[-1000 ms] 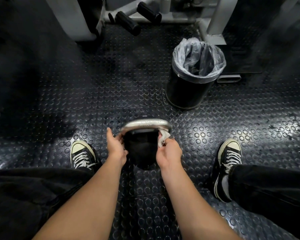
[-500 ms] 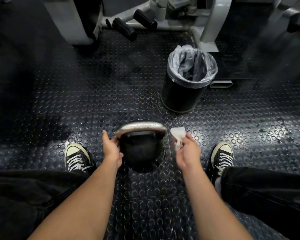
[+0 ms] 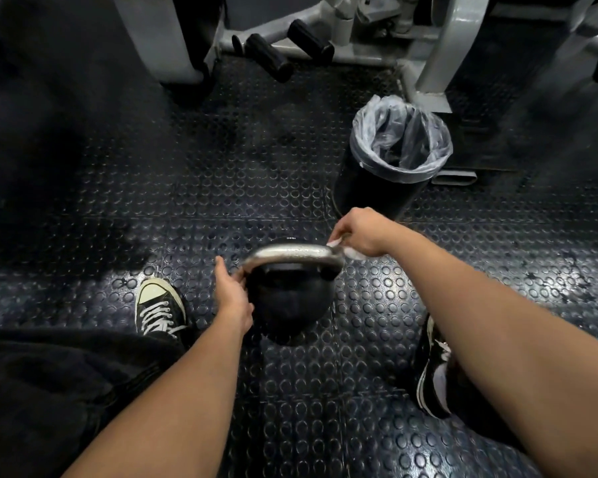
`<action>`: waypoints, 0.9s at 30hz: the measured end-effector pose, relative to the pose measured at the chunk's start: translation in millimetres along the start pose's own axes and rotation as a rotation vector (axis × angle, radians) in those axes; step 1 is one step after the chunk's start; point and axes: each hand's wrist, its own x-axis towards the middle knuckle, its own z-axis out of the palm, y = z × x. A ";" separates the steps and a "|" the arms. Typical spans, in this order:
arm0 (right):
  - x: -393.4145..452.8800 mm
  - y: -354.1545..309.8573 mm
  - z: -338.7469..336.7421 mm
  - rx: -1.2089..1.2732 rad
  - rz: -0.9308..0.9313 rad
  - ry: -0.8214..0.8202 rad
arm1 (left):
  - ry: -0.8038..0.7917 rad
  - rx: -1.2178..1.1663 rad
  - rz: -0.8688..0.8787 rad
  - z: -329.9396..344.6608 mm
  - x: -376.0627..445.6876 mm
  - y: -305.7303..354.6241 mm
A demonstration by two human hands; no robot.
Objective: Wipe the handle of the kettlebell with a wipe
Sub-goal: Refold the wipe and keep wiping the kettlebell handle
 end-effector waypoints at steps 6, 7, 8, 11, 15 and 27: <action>10.0 -16.9 0.0 -0.122 -0.064 -0.104 | -0.003 -0.021 -0.010 0.9 2.1 0.9; 8.7 -19.1 -2.6 -0.111 -0.070 -0.102 | 0.002 -0.026 -0.009 0.9 2.9 0.5; 6.5 -19.9 -4.8 -0.104 -0.073 -0.094 | 0.004 -0.025 -0.012 0.6 4.3 -0.6; -2.1 -17.0 -7.4 -0.134 -0.055 -0.073 | 0.008 -0.008 -0.022 -0.1 1.1 0.4; -4.7 -16.6 -0.4 -0.116 -0.044 -0.043 | 0.023 0.025 -0.017 -0.9 -2.5 2.3; -17.3 -15.6 5.0 0.005 0.007 0.049 | 0.010 -0.017 -0.010 2.4 -6.1 3.6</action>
